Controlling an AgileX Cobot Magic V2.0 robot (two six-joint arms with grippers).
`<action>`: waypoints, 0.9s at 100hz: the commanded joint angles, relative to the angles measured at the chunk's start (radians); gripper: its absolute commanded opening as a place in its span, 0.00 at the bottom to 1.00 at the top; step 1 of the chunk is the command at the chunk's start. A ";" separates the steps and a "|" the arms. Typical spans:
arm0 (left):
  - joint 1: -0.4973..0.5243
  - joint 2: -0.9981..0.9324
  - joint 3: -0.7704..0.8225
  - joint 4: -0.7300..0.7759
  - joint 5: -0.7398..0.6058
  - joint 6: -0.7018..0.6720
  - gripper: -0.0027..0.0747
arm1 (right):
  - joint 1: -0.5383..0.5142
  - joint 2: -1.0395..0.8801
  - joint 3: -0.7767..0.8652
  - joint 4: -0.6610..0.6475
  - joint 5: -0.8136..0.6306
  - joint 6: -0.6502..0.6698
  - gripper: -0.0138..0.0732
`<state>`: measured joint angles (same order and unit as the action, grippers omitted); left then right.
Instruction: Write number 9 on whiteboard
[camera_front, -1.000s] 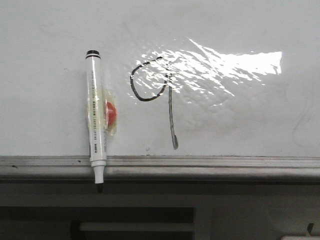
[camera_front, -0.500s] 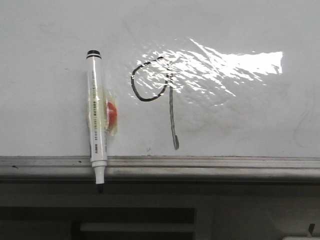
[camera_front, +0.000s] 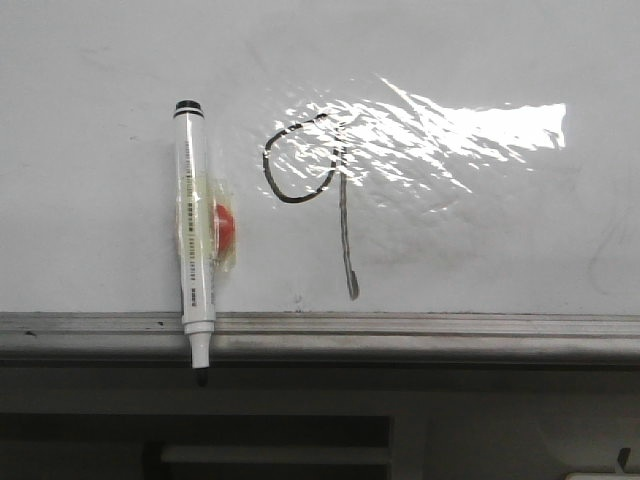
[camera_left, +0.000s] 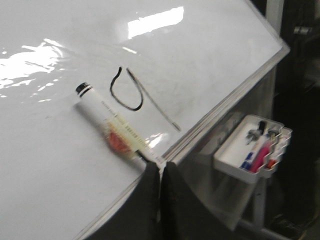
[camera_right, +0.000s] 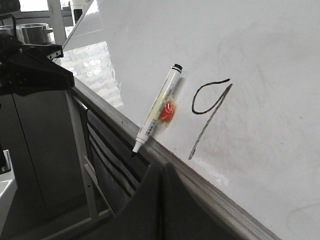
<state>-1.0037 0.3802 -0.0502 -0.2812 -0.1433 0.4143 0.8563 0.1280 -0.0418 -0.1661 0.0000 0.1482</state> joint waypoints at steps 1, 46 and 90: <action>0.099 -0.018 0.020 0.115 -0.123 -0.143 0.01 | 0.000 0.010 -0.024 -0.005 -0.080 -0.008 0.09; 0.774 -0.344 0.071 0.234 0.207 -0.354 0.01 | 0.000 0.010 -0.024 -0.005 -0.080 -0.008 0.09; 0.954 -0.413 0.071 0.300 0.427 -0.352 0.01 | 0.000 0.010 -0.024 -0.005 -0.080 -0.008 0.09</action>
<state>-0.0505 -0.0042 0.0009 0.0159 0.3343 0.0702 0.8563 0.1280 -0.0397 -0.1661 0.0000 0.1473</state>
